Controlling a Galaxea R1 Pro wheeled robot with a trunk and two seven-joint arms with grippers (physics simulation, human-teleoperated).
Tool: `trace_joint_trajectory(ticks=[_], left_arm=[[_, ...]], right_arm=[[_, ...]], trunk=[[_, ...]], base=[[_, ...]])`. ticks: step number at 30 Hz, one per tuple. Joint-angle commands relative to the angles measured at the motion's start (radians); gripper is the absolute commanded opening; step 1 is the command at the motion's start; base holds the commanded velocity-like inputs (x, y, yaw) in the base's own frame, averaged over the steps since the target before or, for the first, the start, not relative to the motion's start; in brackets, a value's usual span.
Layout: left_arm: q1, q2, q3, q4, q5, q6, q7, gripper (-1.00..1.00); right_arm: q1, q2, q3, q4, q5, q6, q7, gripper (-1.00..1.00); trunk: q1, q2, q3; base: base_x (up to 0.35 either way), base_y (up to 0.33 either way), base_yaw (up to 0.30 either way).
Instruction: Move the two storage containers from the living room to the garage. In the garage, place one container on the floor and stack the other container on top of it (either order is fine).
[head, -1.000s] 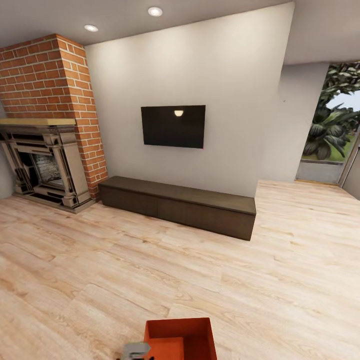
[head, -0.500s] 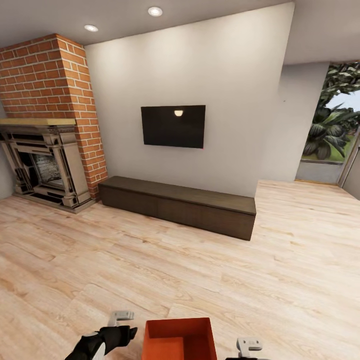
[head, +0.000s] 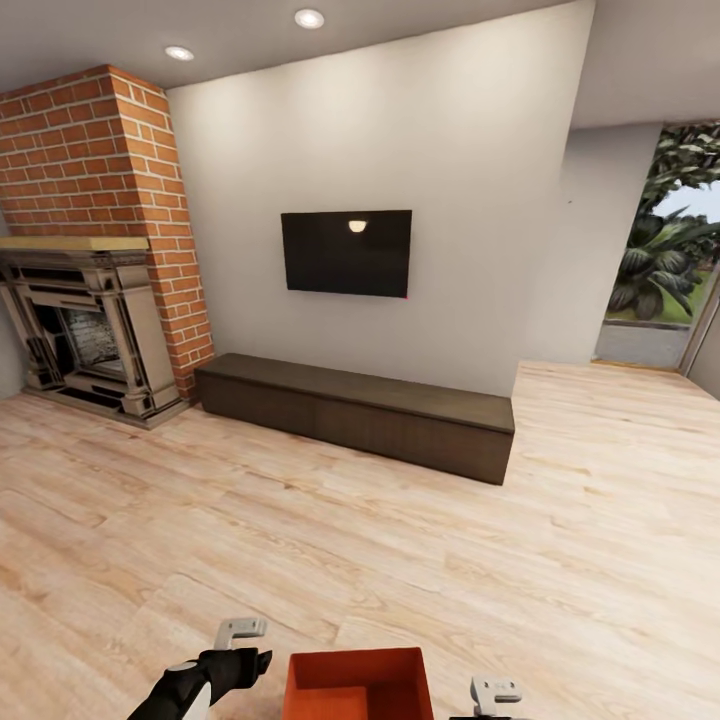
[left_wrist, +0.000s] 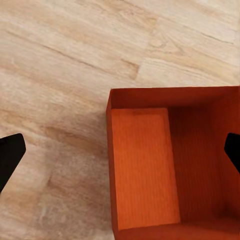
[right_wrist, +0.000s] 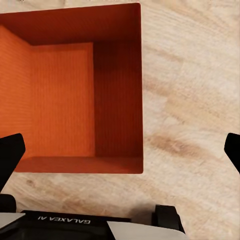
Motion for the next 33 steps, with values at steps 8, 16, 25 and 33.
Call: trace_joint_trajectory(ticks=[8, 16, 25, 33], left_arm=[[-0.001, 0.000, -0.005, 0.000, 0.007, -0.001, 0.001, 1.00], [-0.001, 0.000, -0.005, 0.001, 0.007, -0.002, 0.001, 1.00], [-0.001, -0.001, -0.004, 0.004, 0.006, -0.002, 0.002, 1.00], [-0.007, -0.031, -0.011, 0.138, 0.005, -0.004, 0.004, 1.00]], right_arm=[[-0.001, 0.000, -0.005, 0.008, 0.000, 0.005, 0.003, 1.00], [0.000, 0.000, -0.007, 0.009, 0.000, 0.005, 0.004, 1.00], [-0.002, 0.000, 0.000, 0.118, 0.003, 0.005, 0.004, 1.00], [-0.129, -0.002, 0.000, 0.405, 0.009, -0.046, 0.000, 1.00]], trunk=[[0.000, -0.001, -0.001], [0.000, -0.001, -0.001], [0.000, -0.001, -0.001], [0.000, -0.001, -0.001]], base=[[0.018, 0.000, 0.000], [0.001, 0.000, 0.000], [0.000, 0.000, 0.000], [0.000, 0.000, 0.000]])
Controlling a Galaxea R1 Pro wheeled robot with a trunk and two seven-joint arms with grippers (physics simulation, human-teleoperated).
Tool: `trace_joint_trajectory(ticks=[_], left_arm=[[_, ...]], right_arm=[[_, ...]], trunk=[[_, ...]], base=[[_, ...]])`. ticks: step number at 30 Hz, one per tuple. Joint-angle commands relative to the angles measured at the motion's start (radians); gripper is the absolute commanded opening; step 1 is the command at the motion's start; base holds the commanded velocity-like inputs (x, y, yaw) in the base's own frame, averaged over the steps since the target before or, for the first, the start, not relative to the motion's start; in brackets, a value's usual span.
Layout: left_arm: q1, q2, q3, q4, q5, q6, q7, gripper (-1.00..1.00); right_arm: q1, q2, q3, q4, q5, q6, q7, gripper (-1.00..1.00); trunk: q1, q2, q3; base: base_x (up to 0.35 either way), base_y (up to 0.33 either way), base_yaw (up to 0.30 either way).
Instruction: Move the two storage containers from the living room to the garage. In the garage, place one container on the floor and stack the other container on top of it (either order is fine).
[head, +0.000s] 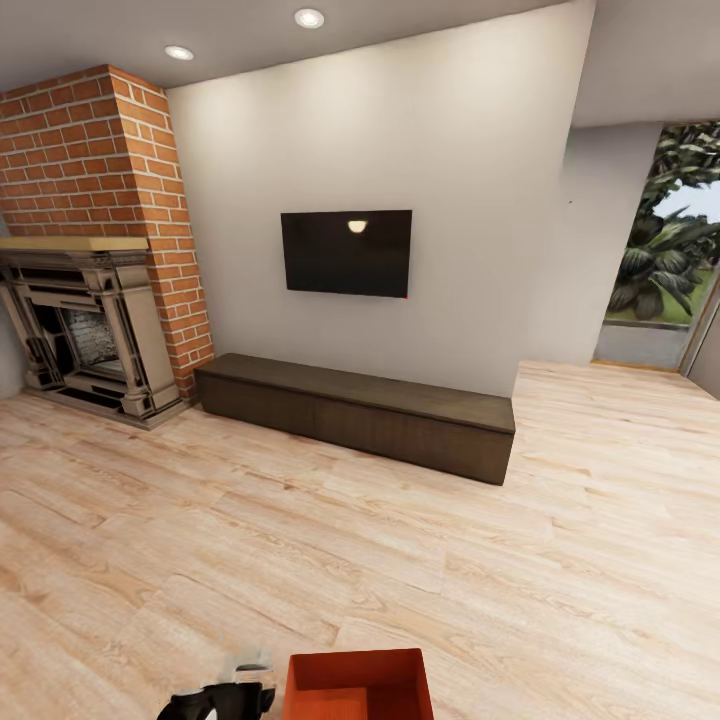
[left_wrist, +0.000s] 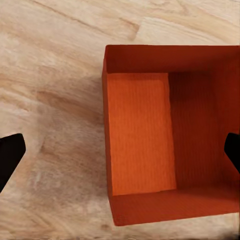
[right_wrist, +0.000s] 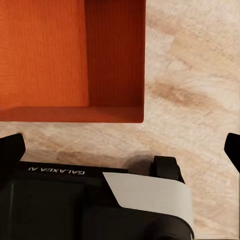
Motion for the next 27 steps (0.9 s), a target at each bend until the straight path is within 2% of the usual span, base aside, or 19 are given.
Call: trace_joint_trajectory(ticks=[1, 4, 8, 11, 13, 19, 27], left_arm=[[-0.001, -0.004, -0.005, 0.024, 0.010, 0.002, 0.004, 1.00], [-0.002, -0.013, -0.005, 0.055, 0.010, -0.001, 0.010, 1.00], [-0.002, -0.023, -0.005, 0.080, 0.010, -0.004, 0.027, 1.00], [-0.002, -0.033, -0.004, 0.109, 0.011, -0.034, 0.040, 1.00], [-0.001, -0.042, -0.004, 0.128, 0.011, -0.081, 0.048, 1.00], [-0.001, -0.051, -0.004, 0.178, 0.010, -0.138, 0.054, 1.00], [-0.001, -0.055, -0.005, 0.194, 0.010, -0.153, 0.058, 1.00]], right_arm=[[-0.042, -0.002, 0.000, 0.055, 0.001, -0.001, 0.002, 1.00], [-0.109, -0.004, -0.002, 0.134, 0.001, -0.007, -0.004, 1.00], [-0.147, -0.001, -0.002, 0.167, -0.003, -0.010, -0.056, 1.00], [-0.170, 0.002, -0.003, 0.179, -0.006, -0.012, -0.104, 1.00], [-0.194, 0.005, -0.003, 0.184, -0.007, -0.012, -0.123, 1.00], [-0.221, 0.002, -0.004, 0.201, -0.008, -0.013, -0.140, 1.00], [-0.228, -0.001, -0.006, 0.214, -0.008, -0.024, -0.143, 1.00]], trunk=[[0.000, -0.001, -0.001], [0.000, -0.001, -0.001], [0.000, -0.001, -0.001], [0.000, -0.001, -0.001], [0.000, -0.001, -0.001], [0.000, -0.001, -0.001], [0.000, -0.001, -0.001]], base=[[0.000, 0.000, 0.000], [0.000, 0.000, 0.000], [0.000, 0.000, 0.000], [0.000, 0.000, 0.000], [0.000, 0.000, 0.000], [0.000, 0.000, 0.000], [0.000, 0.000, 0.000]])
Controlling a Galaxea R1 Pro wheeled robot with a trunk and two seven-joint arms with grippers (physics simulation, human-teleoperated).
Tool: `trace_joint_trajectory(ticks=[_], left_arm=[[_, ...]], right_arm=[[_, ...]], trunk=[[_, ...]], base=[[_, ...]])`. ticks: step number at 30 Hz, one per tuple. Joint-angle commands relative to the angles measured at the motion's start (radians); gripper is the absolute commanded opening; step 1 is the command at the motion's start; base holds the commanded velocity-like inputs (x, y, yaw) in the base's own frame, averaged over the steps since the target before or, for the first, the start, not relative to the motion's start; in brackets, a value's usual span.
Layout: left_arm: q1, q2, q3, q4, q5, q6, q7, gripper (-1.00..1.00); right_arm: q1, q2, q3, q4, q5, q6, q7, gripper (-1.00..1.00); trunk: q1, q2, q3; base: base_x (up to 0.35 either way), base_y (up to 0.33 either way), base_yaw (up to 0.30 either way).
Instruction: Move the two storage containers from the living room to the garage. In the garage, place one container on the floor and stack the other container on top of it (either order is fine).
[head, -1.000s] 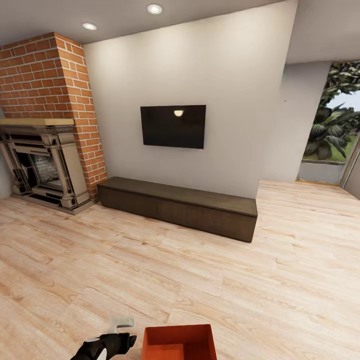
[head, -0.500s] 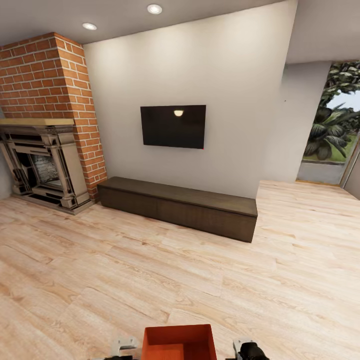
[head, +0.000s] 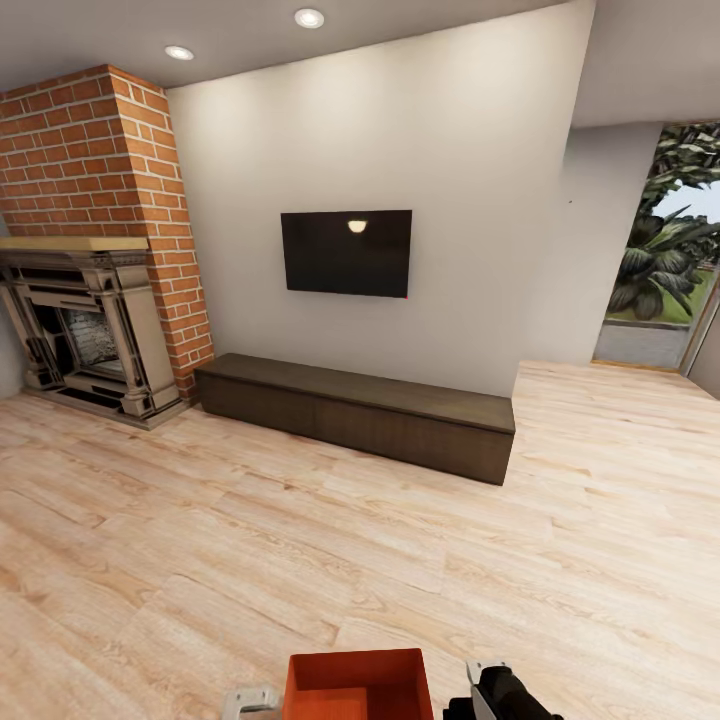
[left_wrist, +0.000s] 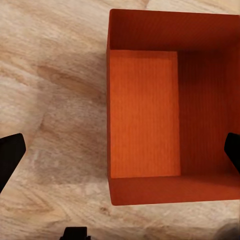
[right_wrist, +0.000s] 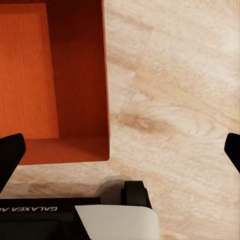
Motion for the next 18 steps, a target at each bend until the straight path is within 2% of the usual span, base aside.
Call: trace_joint_trajectory(ticks=[1, 18], left_arm=[[0.000, 0.001, -0.006, -0.001, 0.010, 0.004, 0.002, 1.00], [0.000, 0.001, -0.006, 0.001, 0.010, 0.000, 0.002, 1.00]], right_arm=[[0.000, 0.000, 0.000, 0.000, -0.001, 0.003, -0.004, 1.00], [-0.001, 0.004, 0.007, 0.038, 0.000, -0.009, -0.002, 1.00]], trunk=[[0.000, -0.001, -0.001], [0.000, -0.001, -0.001]], base=[[0.000, 0.000, 0.000], [0.000, 0.000, 0.000]])
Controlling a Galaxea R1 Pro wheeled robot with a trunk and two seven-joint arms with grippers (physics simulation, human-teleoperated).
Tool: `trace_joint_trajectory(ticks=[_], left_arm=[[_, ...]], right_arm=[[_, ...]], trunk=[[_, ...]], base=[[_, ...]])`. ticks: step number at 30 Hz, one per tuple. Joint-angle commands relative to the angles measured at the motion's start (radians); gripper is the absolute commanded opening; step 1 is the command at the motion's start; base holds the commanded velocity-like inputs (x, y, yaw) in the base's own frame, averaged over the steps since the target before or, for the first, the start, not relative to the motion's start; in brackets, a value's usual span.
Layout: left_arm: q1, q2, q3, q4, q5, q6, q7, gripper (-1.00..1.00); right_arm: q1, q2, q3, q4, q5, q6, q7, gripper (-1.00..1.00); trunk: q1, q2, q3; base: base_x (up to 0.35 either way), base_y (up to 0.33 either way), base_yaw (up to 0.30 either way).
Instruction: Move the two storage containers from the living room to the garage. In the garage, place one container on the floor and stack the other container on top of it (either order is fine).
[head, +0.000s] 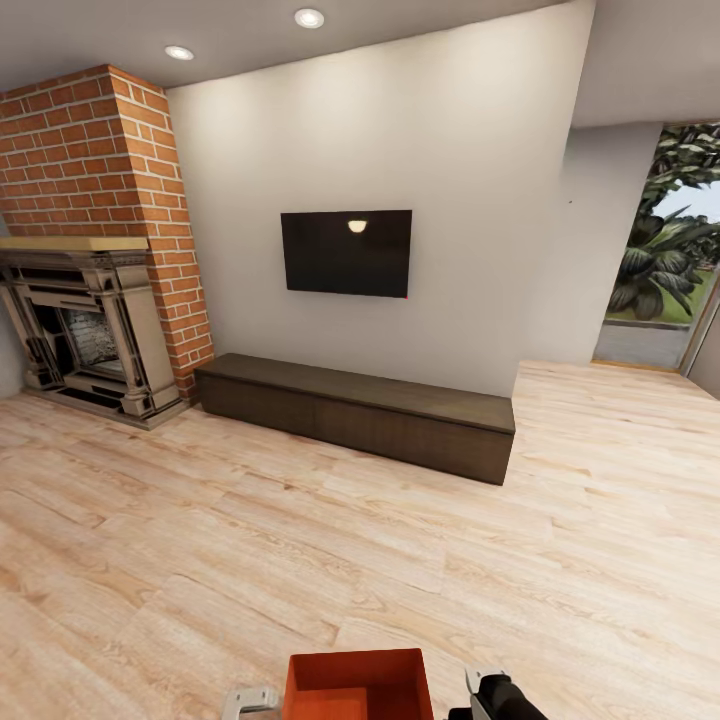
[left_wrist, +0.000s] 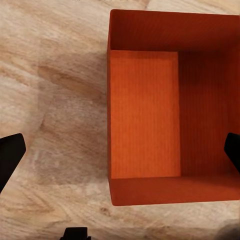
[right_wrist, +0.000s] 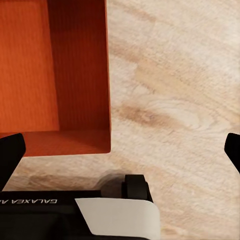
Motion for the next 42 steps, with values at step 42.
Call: trace_joint_trajectory(ticks=[42], left_arm=[[-0.040, 0.002, -0.006, -0.011, 0.012, -0.020, 0.001, 1.00]], right_arm=[[-0.003, 0.014, 0.006, -0.006, 0.008, 0.008, -0.006, 1.00]], trunk=[[0.123, -0.225, -0.101]], base=[[0.000, 0.000, 0.000]])
